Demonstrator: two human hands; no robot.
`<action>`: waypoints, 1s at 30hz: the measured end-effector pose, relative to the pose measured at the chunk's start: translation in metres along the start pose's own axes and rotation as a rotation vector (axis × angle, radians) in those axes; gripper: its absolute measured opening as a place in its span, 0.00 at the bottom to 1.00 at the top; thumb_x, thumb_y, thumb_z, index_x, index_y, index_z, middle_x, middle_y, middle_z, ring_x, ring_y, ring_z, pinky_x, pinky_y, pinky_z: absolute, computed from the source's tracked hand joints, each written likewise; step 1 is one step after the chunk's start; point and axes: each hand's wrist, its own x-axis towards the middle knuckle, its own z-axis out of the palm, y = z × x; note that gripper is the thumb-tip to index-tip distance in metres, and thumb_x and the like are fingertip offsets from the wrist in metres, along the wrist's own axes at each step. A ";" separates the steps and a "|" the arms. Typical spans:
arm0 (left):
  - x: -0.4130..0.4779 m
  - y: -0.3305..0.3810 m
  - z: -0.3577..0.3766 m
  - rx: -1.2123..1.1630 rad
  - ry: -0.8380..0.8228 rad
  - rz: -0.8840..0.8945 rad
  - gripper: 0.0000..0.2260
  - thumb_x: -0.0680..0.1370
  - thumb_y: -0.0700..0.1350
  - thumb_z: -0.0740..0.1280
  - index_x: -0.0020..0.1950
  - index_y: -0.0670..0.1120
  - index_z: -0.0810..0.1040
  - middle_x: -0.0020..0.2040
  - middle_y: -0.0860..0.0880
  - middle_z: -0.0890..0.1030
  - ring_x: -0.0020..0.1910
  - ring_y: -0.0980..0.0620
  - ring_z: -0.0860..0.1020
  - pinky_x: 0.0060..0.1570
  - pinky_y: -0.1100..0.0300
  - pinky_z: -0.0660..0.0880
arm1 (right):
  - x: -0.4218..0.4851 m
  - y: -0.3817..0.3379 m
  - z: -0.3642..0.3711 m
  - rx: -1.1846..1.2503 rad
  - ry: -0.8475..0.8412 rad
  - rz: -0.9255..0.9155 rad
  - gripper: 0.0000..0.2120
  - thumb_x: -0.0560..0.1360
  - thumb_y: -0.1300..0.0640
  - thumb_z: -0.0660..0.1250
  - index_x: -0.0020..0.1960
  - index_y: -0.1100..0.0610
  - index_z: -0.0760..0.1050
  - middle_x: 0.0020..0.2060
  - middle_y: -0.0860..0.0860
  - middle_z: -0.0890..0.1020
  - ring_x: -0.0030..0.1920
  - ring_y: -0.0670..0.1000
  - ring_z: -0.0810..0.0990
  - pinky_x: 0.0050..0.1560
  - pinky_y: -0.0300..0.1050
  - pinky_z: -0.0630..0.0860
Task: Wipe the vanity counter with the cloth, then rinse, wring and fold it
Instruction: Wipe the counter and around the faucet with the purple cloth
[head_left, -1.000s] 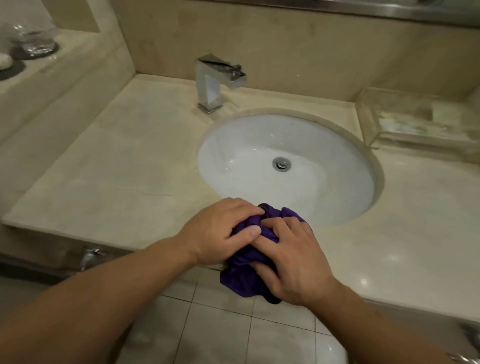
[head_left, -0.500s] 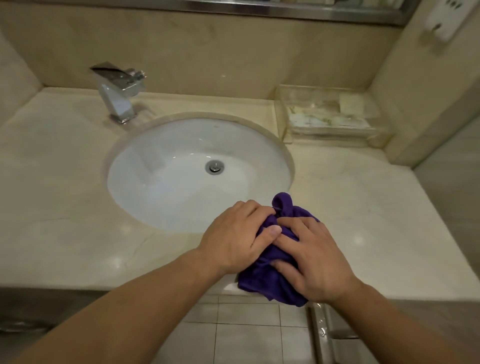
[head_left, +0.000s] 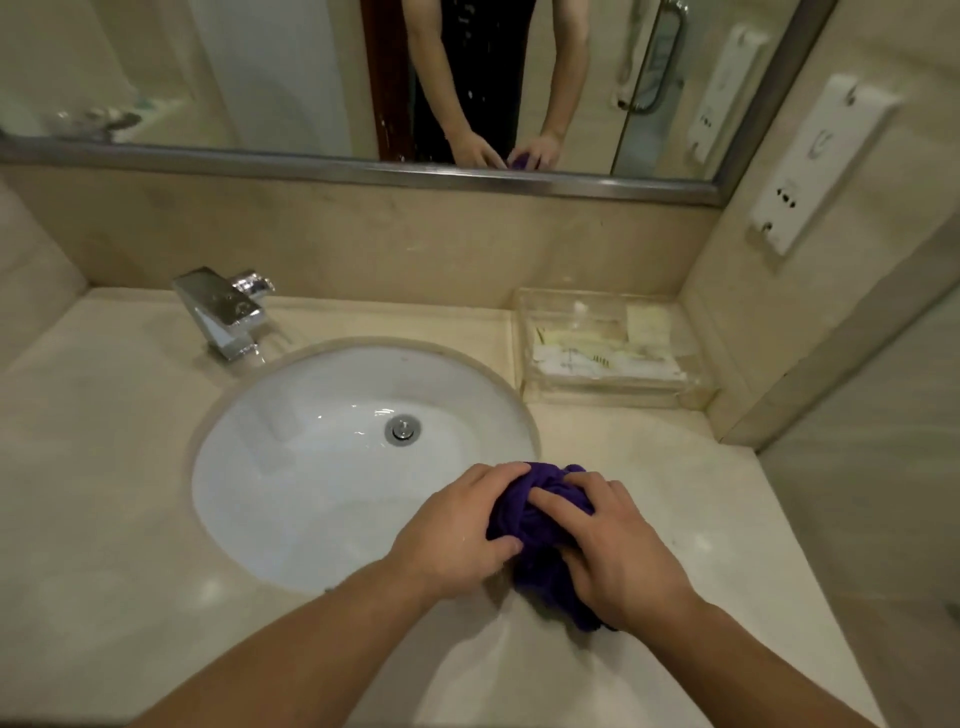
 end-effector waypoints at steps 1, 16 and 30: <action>0.005 0.001 -0.010 -0.019 0.032 0.007 0.33 0.74 0.51 0.71 0.75 0.63 0.61 0.68 0.60 0.70 0.64 0.57 0.73 0.63 0.62 0.71 | 0.010 -0.002 -0.009 0.011 0.009 -0.004 0.26 0.76 0.52 0.64 0.72 0.40 0.66 0.67 0.51 0.71 0.59 0.56 0.73 0.59 0.47 0.75; 0.137 -0.073 -0.161 -0.012 0.274 0.107 0.29 0.73 0.43 0.72 0.72 0.57 0.70 0.65 0.59 0.76 0.62 0.57 0.75 0.61 0.58 0.74 | 0.219 -0.054 -0.074 -0.113 0.109 0.003 0.37 0.62 0.59 0.77 0.68 0.43 0.69 0.60 0.52 0.78 0.49 0.57 0.78 0.44 0.50 0.80; 0.241 -0.139 -0.114 0.385 0.182 0.149 0.27 0.77 0.53 0.53 0.76 0.47 0.68 0.75 0.45 0.69 0.74 0.44 0.67 0.76 0.50 0.60 | 0.334 -0.025 0.017 -0.062 0.049 0.396 0.34 0.78 0.45 0.47 0.80 0.58 0.58 0.75 0.67 0.63 0.74 0.68 0.62 0.76 0.61 0.58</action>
